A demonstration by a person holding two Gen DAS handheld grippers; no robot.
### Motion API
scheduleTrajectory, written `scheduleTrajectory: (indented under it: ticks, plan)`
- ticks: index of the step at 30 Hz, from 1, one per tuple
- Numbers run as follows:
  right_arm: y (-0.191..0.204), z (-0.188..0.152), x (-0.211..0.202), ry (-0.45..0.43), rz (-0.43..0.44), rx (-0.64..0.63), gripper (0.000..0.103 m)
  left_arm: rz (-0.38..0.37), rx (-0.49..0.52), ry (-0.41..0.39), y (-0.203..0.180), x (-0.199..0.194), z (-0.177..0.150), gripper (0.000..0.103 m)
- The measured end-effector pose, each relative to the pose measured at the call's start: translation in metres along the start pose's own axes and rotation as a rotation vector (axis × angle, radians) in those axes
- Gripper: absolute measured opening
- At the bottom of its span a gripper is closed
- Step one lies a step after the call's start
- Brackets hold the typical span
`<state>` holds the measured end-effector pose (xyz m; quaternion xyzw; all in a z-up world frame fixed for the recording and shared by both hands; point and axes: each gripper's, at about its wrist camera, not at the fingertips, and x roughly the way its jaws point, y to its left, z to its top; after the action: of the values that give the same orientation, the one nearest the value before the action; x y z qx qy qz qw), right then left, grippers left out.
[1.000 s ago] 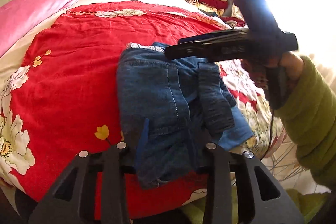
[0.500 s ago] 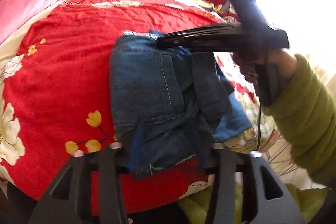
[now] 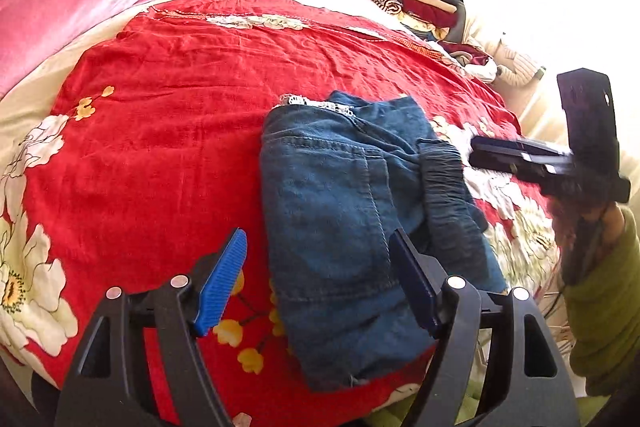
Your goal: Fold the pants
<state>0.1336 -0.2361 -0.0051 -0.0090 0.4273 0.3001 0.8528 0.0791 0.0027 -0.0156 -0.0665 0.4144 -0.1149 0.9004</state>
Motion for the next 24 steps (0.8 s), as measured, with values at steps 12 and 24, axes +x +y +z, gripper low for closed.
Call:
scheduleTrajectory:
  ticks: [12,24]
  plan:
    - [-0.009,-0.023,0.035,0.066,0.077,0.1,0.073,-0.024,-0.04,0.035,0.007,0.039,0.013,0.081]
    - [0.024,0.006,0.025,-0.035,0.126,-0.029,0.017,-0.045,-0.013,-0.035,-0.009,0.03,0.037,0.04]
